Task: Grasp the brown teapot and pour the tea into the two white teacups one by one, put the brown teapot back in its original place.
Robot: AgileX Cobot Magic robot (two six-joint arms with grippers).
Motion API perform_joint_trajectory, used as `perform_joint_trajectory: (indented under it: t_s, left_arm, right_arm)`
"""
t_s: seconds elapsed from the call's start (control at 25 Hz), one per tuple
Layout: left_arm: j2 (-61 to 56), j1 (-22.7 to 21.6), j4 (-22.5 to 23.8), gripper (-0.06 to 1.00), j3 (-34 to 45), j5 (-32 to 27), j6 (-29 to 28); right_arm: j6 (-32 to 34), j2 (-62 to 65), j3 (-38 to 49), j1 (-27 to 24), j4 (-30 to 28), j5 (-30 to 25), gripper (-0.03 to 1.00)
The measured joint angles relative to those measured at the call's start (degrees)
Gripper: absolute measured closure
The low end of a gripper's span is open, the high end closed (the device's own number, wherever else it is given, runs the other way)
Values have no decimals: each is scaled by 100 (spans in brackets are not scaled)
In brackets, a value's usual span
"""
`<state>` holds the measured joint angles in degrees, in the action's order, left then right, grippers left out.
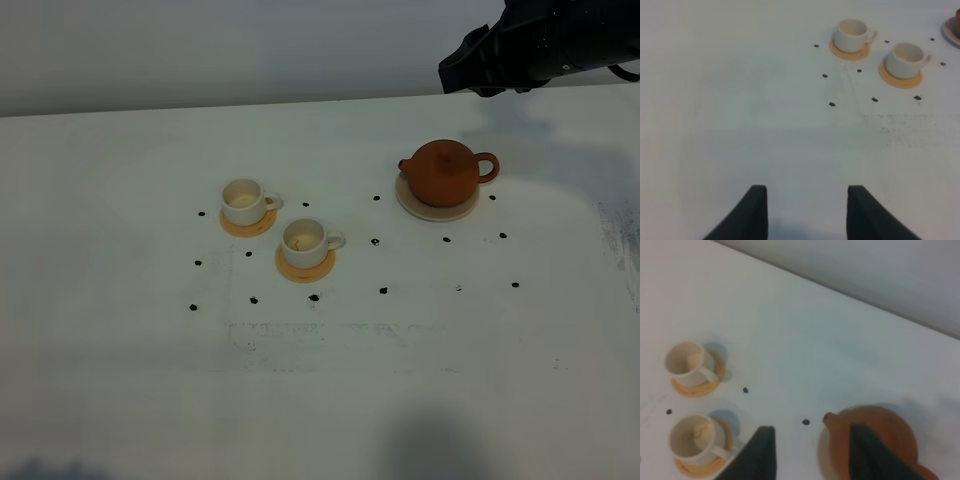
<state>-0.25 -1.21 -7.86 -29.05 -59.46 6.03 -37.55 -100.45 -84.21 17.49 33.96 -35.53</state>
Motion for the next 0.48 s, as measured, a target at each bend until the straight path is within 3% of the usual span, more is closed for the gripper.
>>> perform_joint_trajectory:
  t_s: [0.48]
  left_arm:
    - [0,0,0,52,0,0,0]
  right_arm:
    - [159,-304,-65,0,-236,71,63]
